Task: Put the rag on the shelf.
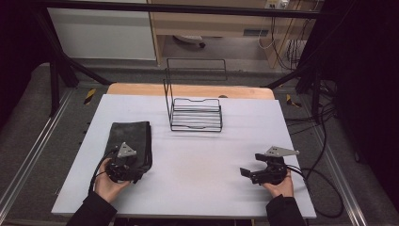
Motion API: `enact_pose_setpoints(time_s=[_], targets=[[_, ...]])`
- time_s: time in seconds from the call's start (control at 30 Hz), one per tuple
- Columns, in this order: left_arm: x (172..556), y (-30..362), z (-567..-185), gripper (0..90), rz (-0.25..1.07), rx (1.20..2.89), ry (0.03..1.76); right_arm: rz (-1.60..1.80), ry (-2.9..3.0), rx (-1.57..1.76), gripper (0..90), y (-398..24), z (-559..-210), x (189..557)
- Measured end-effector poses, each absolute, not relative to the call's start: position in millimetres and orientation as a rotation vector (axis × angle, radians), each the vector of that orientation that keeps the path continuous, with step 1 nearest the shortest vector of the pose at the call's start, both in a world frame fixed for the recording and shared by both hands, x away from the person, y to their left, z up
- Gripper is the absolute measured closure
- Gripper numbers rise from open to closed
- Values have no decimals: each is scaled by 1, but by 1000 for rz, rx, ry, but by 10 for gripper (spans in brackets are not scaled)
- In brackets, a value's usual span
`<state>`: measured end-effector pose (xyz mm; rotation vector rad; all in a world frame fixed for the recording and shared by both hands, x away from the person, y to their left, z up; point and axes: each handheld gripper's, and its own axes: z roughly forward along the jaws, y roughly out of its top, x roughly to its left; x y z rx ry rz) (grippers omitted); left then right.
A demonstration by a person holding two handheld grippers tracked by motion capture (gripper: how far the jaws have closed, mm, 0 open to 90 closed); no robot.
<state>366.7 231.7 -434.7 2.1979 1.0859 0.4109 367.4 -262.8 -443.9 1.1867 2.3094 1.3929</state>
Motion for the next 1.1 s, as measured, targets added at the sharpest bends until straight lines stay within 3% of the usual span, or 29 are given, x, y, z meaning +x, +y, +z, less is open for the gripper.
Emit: enact_pose_setpoints(time_s=[0.13,0.3,0.4,0.47,0.8,1.1], targets=[[366,228,-438,343,452,2231,1056,1394,2311,1190,17,-262,-444,367],[367,222,-441,410,529,2270,1066,1393,2309,1186,17,-262,-444,367],[366,220,-441,483,600,2286,1088,1393,2310,1190,17,-262,-444,367],[367,221,-441,617,616,2285,1098,1395,2307,1185,17,-263,-444,367],[374,233,-437,789,552,2249,1141,1398,2308,1187,18,-263,-444,367],[369,244,-434,807,479,2239,1112,1396,2313,1190,18,-262,-444,367]])
